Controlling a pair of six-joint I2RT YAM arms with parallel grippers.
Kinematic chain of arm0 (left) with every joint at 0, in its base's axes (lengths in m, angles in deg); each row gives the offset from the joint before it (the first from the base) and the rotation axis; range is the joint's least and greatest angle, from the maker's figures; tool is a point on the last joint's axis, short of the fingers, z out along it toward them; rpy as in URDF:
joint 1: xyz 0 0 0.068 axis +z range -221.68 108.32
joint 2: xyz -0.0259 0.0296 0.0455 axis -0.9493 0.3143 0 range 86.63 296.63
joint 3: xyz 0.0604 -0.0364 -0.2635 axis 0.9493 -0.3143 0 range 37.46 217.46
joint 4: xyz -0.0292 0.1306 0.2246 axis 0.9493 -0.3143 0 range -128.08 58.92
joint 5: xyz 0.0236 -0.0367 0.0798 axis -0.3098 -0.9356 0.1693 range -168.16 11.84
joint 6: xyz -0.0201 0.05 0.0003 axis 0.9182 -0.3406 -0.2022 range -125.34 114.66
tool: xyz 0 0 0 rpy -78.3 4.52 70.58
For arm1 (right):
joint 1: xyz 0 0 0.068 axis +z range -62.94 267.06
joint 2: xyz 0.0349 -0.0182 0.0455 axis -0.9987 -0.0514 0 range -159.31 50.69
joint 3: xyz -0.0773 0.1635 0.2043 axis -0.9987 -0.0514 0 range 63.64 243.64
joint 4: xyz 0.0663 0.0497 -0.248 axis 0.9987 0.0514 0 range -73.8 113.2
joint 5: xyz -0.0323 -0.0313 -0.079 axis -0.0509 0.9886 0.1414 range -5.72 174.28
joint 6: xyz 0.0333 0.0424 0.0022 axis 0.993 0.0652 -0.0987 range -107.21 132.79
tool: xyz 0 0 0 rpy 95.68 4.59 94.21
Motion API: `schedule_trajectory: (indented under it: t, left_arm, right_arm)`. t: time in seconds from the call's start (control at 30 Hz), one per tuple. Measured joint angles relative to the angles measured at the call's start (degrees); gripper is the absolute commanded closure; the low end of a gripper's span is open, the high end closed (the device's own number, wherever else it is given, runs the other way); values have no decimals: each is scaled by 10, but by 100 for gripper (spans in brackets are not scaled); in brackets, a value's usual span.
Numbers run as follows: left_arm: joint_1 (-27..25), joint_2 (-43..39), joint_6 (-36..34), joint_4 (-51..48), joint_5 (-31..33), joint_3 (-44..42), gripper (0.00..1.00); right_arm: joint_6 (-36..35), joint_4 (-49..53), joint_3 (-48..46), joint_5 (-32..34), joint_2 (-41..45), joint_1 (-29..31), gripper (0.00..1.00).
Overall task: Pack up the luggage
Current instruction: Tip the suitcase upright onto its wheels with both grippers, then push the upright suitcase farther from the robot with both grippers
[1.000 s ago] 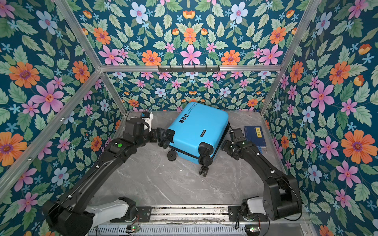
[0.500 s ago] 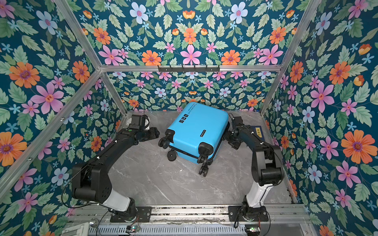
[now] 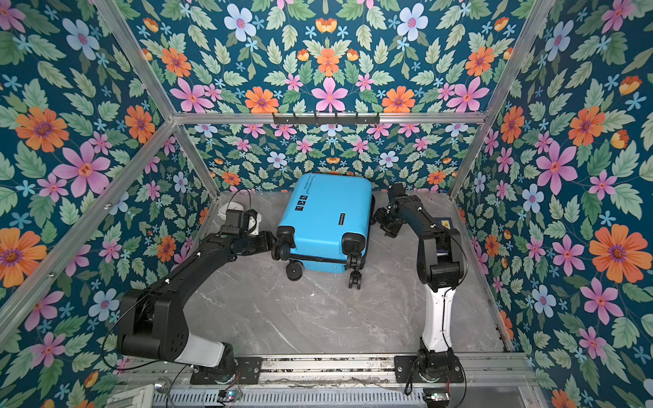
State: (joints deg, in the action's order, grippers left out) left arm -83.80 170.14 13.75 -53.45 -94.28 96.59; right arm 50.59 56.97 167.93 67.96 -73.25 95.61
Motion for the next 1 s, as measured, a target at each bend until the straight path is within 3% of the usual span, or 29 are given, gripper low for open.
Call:
schedule_trajectory:
  t: [0.2,0.4,0.83,1.0]
  left_arm:
    - [-27,-14,1,-3,22,-16,38]
    - [-32,-7,5,1,21,-11,36]
    - [-35,79,18,35,-3,74,35]
    - [-35,68,22,50,0,68,34]
  right_arm:
    - [-7,26,103,-6,-60,16,25]
    - [-10,49,122,-2,-62,11,23]
    - [-30,34,-82,-24,109,-75,18]
    - [-35,8,-179,-12,209,-104,18]
